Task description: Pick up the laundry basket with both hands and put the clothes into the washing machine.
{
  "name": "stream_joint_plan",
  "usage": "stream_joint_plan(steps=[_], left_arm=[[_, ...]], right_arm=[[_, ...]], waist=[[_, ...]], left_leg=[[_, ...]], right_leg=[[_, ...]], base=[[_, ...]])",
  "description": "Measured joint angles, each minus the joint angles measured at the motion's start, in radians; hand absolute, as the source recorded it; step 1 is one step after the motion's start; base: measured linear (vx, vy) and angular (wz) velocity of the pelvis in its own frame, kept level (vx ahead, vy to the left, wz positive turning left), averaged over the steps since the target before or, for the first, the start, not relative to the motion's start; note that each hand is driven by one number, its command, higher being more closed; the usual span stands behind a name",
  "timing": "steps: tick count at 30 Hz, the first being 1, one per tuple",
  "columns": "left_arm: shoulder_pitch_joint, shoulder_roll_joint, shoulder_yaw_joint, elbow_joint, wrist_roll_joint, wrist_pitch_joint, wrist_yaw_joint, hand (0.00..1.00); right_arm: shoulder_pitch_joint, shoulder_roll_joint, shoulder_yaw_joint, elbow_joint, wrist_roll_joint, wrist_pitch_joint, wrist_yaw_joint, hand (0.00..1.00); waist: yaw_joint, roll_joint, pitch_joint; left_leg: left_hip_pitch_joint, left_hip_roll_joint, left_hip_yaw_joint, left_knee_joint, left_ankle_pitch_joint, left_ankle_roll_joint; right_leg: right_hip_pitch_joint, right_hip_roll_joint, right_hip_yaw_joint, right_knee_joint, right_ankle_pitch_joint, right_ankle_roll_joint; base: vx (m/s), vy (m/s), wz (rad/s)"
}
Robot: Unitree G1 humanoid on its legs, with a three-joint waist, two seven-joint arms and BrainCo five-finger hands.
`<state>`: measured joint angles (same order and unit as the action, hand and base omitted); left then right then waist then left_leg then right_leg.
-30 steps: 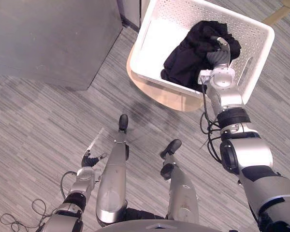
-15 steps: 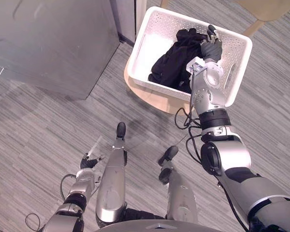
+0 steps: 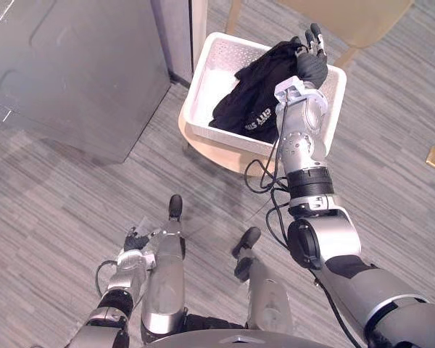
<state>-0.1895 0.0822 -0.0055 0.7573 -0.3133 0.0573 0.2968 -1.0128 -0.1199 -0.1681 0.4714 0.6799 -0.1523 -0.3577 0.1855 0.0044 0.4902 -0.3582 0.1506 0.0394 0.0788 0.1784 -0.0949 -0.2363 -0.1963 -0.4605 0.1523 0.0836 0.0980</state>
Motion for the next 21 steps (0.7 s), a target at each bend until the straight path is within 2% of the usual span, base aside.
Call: stream_joint_plan(steps=[3,6,11,13,17,19,21], left_arm=[[0.010,-0.021,-0.003,-0.170,-0.051,-0.008,0.001,0.00],[0.019,-0.020,-0.003,-0.312,-0.079,-0.032,0.019,0.00],[0.007,-0.019,0.008,-0.551,-0.075,-0.067,0.072,0.00],[-0.014,-0.019,0.009,-0.594,-0.070,-0.072,0.081,0.00],[-0.099,0.008,0.013,-0.589,-0.055,-0.076,0.097,0.00],[-0.152,0.035,-0.007,-0.585,-0.053,-0.076,0.097,0.00],[-0.210,0.052,-0.043,-0.550,-0.022,-0.078,0.094,0.00]], right_arm=[[0.046,0.027,-0.003,-0.069,0.024,-0.009,-0.008,1.00],[0.100,0.078,0.001,-0.075,0.030,-0.021,-0.026,1.00],[0.143,0.123,0.049,-0.109,0.029,-0.020,-0.037,1.00],[0.144,0.130,0.067,-0.111,0.028,-0.019,-0.037,1.00],[0.149,0.149,0.126,-0.112,0.027,-0.010,-0.034,1.00],[0.155,0.148,0.154,-0.112,0.027,0.004,-0.029,1.00],[0.187,0.150,0.173,-0.112,0.027,0.009,-0.022,1.00]], waist=[[-0.003,-0.005,-0.014],[-0.010,-0.007,-0.116],[-0.034,-0.006,-0.197],[-0.040,-0.006,-0.235],[-0.059,-0.006,-0.266],[-0.078,-0.003,-0.294],[-0.082,-0.004,-0.317]], left_leg=[[0.056,-0.004,0.003,-0.032,0.004,0.000],[0.067,-0.007,0.015,-0.063,0.008,-0.003],[0.153,-0.022,0.047,-0.102,0.013,0.001],[0.164,-0.025,0.062,-0.108,0.011,0.003],[0.221,-0.022,0.098,-0.136,0.010,0.000],[0.222,-0.021,0.102,-0.137,0.008,-0.002],[0.244,-0.017,0.128,-0.146,0.007,-0.003]], right_leg=[[0.036,-0.011,-0.001,0.010,-0.015,0.004],[0.029,-0.015,0.004,0.010,-0.023,0.008],[0.076,-0.026,0.020,0.015,-0.045,0.018],[0.078,-0.027,0.034,0.009,-0.045,0.020],[0.104,-0.022,0.066,-0.005,-0.042,0.023],[0.105,-0.017,0.073,-0.019,-0.034,0.025],[0.114,-0.009,0.097,-0.040,-0.021,0.024]], base=[[0.01,-0.037,0.05],[0.05,-0.048,-0.05],[0.11,-0.053,-0.08],[0.08,-0.020,-0.16],[0.07,-0.029,-0.22],[0.03,-0.017,-0.17],[0.04,-0.012,-0.27]])
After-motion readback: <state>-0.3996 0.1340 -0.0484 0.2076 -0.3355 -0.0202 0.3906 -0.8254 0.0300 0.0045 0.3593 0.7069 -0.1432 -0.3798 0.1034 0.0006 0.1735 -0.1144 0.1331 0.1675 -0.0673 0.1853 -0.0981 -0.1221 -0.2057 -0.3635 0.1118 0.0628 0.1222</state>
